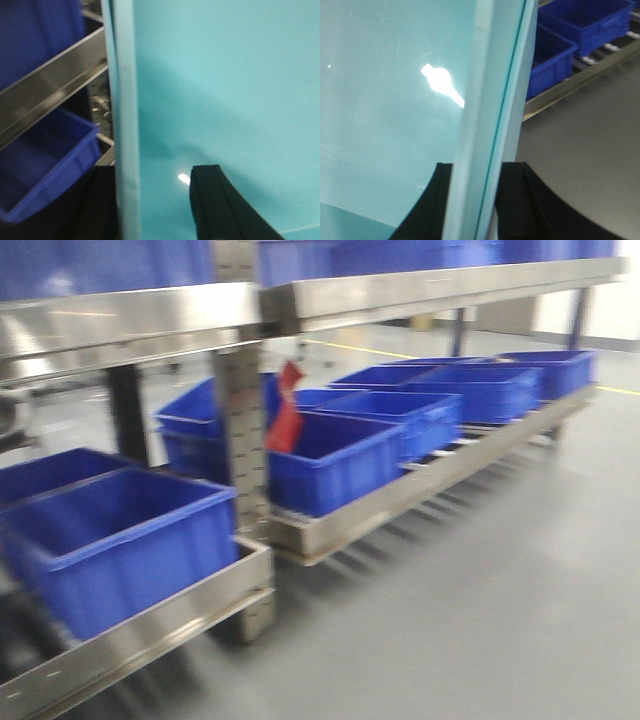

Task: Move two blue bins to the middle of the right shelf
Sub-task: 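Back the base away from the rack and turn, carrying the teal bin, then drive the base across the floor toward another rack of blue bins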

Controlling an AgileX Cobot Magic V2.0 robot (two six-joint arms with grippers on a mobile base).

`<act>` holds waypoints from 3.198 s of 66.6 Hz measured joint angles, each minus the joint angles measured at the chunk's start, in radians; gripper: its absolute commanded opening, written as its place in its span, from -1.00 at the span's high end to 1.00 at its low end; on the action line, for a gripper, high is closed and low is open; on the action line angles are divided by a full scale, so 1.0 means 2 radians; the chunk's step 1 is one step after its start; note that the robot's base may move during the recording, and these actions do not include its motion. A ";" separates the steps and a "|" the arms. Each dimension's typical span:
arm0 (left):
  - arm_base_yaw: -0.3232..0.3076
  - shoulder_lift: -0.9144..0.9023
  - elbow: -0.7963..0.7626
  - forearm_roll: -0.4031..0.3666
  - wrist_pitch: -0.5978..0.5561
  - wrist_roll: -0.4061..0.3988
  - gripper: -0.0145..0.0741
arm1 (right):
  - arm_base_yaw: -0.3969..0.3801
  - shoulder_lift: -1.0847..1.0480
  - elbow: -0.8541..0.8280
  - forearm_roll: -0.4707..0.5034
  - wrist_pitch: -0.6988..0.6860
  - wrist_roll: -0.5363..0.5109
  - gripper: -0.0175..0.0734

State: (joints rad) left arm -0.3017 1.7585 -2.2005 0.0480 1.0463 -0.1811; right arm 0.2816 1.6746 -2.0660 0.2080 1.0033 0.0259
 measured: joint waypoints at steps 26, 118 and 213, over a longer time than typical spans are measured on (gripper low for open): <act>0.000 0.000 0.000 0.000 0.000 0.000 0.92 | 0.000 0.000 0.000 0.000 0.000 0.000 0.95; 0.000 0.000 0.000 0.000 0.000 0.000 0.92 | 0.000 0.000 0.000 0.000 0.000 0.000 0.95; 0.000 0.000 0.000 0.000 0.000 0.000 0.92 | 0.000 0.000 0.000 0.000 0.000 0.000 0.95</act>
State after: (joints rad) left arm -0.3017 1.7585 -2.2005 0.0480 1.0463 -0.1811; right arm 0.2816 1.6746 -2.0660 0.2080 1.0033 0.0259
